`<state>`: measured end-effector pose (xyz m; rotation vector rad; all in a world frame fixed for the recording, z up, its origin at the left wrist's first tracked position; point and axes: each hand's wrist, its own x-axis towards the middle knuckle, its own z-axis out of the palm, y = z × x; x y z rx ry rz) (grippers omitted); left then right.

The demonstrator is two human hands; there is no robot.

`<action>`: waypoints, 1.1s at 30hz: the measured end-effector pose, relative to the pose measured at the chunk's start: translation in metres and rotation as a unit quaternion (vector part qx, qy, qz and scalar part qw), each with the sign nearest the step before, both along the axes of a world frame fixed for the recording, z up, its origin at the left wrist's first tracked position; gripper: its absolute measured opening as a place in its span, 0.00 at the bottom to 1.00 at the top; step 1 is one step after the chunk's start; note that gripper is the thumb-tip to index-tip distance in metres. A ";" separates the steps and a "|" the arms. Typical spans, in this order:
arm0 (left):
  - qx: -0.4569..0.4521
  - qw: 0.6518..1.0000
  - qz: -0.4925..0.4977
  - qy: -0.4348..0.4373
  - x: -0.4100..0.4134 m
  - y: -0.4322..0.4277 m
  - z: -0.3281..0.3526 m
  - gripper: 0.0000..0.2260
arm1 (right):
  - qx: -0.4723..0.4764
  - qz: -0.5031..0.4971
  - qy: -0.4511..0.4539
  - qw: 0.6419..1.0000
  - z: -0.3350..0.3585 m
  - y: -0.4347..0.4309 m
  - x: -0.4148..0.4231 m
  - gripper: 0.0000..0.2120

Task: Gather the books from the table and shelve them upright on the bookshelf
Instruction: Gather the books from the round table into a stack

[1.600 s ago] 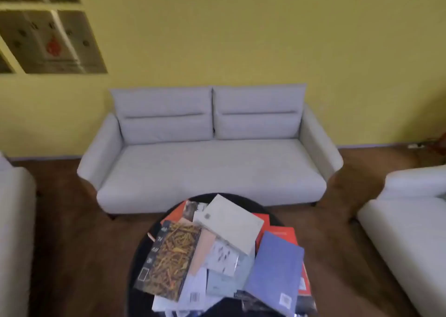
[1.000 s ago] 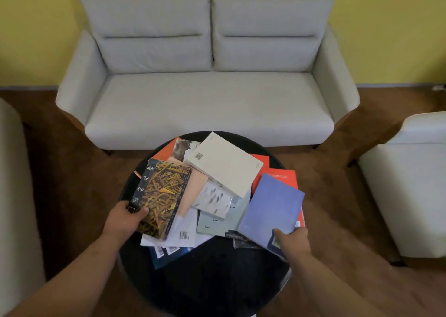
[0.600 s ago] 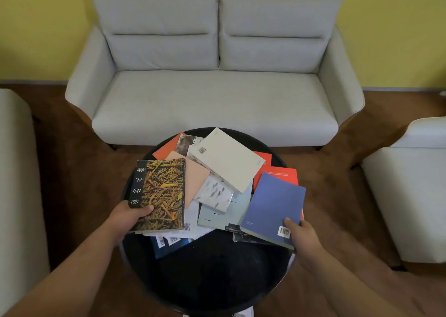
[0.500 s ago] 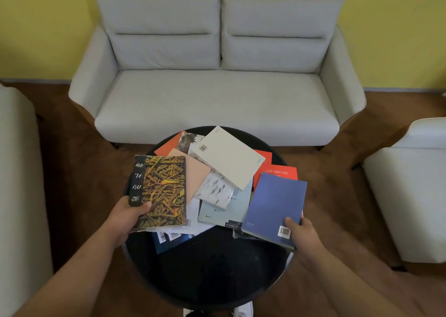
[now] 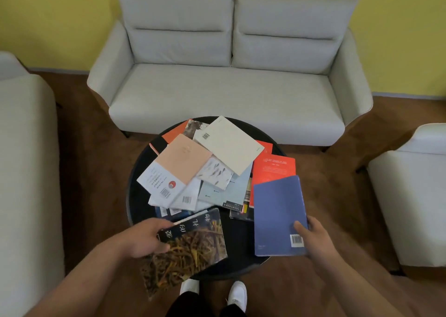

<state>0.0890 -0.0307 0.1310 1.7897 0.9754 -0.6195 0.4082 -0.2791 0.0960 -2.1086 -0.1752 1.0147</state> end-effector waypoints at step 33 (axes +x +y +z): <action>0.451 0.879 -0.062 0.141 0.044 -0.063 -0.050 0.36 | 0.021 0.070 0.016 0.997 0.030 -0.035 -0.015 0.09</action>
